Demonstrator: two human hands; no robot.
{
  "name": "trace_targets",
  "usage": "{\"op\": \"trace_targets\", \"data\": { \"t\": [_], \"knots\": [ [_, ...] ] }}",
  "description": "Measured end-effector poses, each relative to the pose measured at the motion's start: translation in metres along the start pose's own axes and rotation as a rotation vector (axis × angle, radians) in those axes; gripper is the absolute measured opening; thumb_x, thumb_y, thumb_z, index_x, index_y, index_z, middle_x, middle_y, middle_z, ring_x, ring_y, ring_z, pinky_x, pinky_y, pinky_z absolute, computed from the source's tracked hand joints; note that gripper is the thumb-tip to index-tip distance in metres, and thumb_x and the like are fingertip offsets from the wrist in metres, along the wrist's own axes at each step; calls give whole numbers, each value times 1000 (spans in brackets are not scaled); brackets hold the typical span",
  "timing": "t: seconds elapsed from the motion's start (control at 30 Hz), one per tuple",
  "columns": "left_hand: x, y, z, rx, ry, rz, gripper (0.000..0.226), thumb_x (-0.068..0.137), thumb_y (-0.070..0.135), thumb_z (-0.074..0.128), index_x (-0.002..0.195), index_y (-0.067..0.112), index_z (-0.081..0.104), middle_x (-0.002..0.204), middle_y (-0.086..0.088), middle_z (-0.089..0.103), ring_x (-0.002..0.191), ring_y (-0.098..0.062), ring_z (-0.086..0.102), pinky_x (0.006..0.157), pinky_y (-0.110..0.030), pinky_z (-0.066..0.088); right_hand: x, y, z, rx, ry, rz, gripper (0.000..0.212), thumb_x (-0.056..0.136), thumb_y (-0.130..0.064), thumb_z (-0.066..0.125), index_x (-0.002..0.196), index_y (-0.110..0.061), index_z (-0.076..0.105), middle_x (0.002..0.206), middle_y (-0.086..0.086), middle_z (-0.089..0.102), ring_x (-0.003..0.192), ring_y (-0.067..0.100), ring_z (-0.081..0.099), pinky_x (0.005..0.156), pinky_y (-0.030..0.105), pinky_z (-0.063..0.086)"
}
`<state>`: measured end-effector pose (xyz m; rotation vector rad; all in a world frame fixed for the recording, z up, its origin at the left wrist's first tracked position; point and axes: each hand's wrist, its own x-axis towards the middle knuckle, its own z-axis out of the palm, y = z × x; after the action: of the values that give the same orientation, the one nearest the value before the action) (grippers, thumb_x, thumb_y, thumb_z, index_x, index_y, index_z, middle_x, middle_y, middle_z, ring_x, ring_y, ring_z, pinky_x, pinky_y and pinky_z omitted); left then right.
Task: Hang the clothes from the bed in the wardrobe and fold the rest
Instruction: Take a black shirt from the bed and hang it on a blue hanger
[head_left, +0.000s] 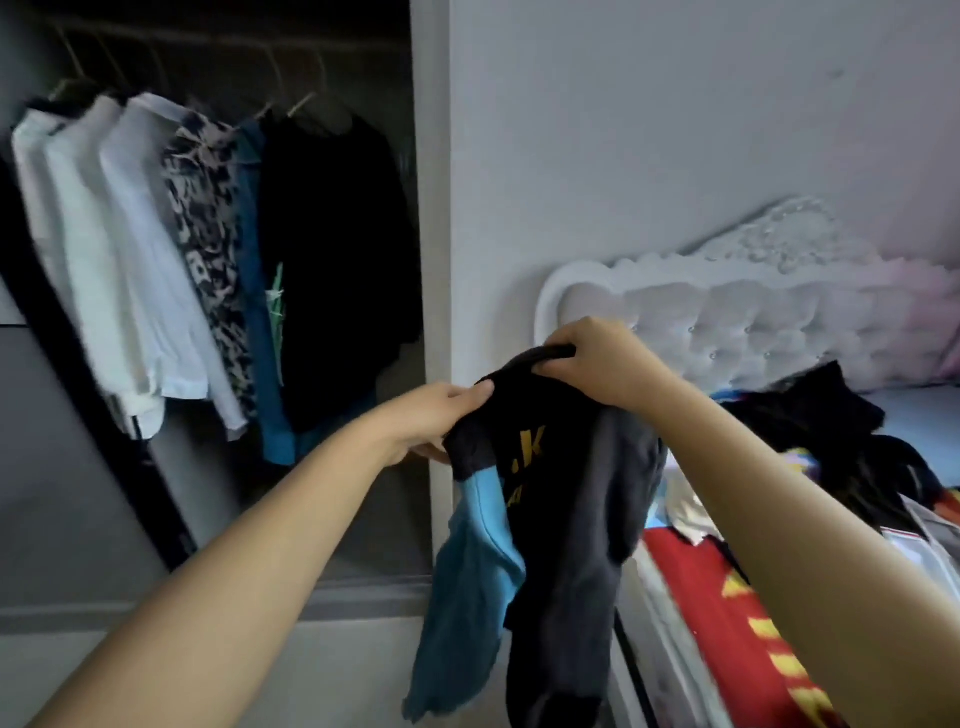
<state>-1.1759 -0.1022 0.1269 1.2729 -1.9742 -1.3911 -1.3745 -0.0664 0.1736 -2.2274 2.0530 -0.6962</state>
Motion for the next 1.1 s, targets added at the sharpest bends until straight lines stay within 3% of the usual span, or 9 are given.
{"op": "trace_targets", "data": {
  "t": [0.13,0.27,0.4,0.5,0.6,0.7,0.8,0.9,1.1],
  "knots": [
    [-8,-39,-54,-173,42,-81,25,99,30,48,100,13,66,89,-4,69,75,-14,64,56,-23,51,35,-58,47,-28,-23,-23,19,86,-34,60,95,-21,71,92,3,68,89,24,60,77,38,53],
    [-7,-74,-107,-347,113,-138,21,94,24,58,105,8,68,101,-6,71,94,-17,67,79,-24,54,70,-93,83,-28,-67,-59,19,87,-35,59,96,-23,71,91,2,68,89,23,61,75,35,52],
    [1,-97,-149,-441,134,-196,51,82,50,62,111,9,67,111,-10,70,104,-22,65,92,-33,52,104,-111,111,0,-75,-114,17,88,-36,60,98,-27,71,96,0,69,93,22,61,78,37,52],
    [17,-109,-180,-507,140,-237,53,82,58,57,96,9,71,95,-11,73,87,-21,69,76,-30,56,136,-119,131,25,-87,-176,19,89,-39,59,103,-33,69,102,-4,69,96,19,62,82,38,52],
    [37,-119,-210,-560,97,-149,32,85,39,62,95,9,70,88,-7,72,78,-15,69,69,-24,55,175,-118,149,59,-60,-252,19,90,-41,58,106,-36,67,104,-10,68,95,13,61,79,31,51],
    [65,-123,-241,46,132,-236,4,92,17,61,91,15,64,82,2,66,75,-11,62,59,-18,47,216,-120,162,69,-72,-281,20,91,-38,58,109,-35,67,107,-12,67,96,10,60,76,25,47],
    [98,-136,-282,542,218,-464,7,91,10,50,89,7,57,86,-13,60,71,-26,60,52,-28,49,253,-126,173,41,-84,-277,20,91,-38,58,109,-36,67,106,-9,68,100,16,61,79,32,51],
    [122,-143,-318,222,319,-599,21,96,13,41,86,-1,54,80,-19,64,77,-33,68,66,-36,58,282,-129,183,62,-61,-252,18,90,-36,59,107,-33,67,100,-7,68,93,16,62,75,32,53],
    [181,-132,-342,-926,623,-252,14,96,-2,44,91,3,56,80,-13,60,69,-22,58,66,-39,56,321,-121,209,-215,-399,-184,32,89,-44,56,113,-23,61,100,-1,61,92,20,60,72,28,47]
  ]
}}
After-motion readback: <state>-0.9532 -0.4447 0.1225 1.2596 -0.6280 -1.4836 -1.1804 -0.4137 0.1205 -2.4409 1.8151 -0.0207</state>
